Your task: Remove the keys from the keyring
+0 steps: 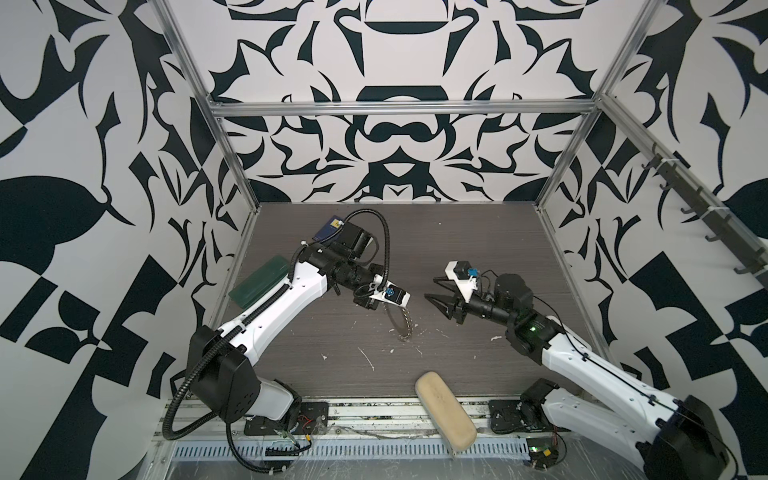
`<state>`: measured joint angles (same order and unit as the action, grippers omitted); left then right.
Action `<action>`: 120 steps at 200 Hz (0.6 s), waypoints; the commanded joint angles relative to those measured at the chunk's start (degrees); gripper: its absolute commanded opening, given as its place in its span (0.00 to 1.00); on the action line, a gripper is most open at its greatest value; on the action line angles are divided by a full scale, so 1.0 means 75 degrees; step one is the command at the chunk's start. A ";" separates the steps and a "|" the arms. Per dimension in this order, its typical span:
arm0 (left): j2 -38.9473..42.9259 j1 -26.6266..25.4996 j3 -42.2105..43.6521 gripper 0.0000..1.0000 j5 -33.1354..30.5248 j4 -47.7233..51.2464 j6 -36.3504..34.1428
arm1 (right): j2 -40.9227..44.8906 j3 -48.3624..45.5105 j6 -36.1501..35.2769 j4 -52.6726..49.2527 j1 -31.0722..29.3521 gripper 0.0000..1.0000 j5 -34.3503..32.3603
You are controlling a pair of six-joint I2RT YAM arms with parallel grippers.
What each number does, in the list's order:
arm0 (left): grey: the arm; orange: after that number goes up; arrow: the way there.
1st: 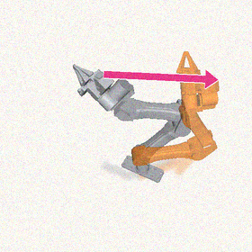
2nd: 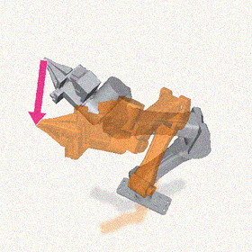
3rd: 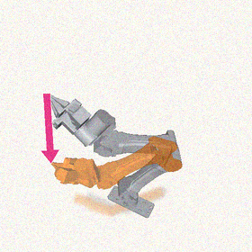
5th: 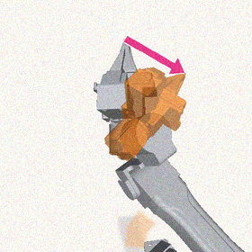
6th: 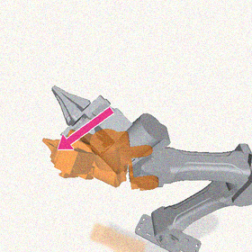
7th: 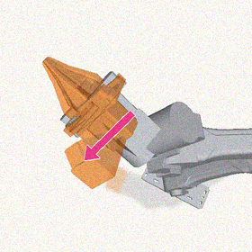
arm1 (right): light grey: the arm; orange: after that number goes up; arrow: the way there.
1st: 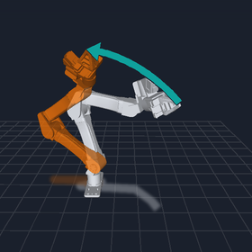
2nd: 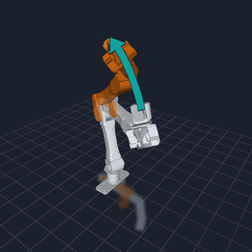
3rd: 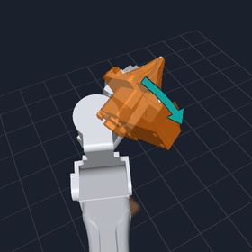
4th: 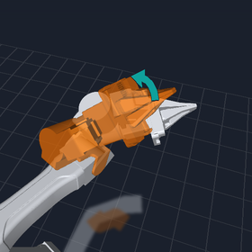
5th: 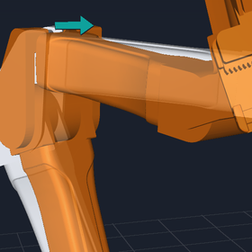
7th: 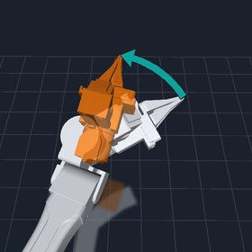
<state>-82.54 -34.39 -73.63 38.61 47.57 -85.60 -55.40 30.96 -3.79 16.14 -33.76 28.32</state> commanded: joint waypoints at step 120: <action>0.0304 0.0113 0.0383 0.00 0.0753 -0.0507 -0.0168 | -0.1297 0.0279 -0.0589 0.1321 -0.1809 0.55 -0.1549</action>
<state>-80.84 -34.30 -70.67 40.99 45.45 -88.09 -65.39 31.00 -8.97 21.96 -45.74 19.75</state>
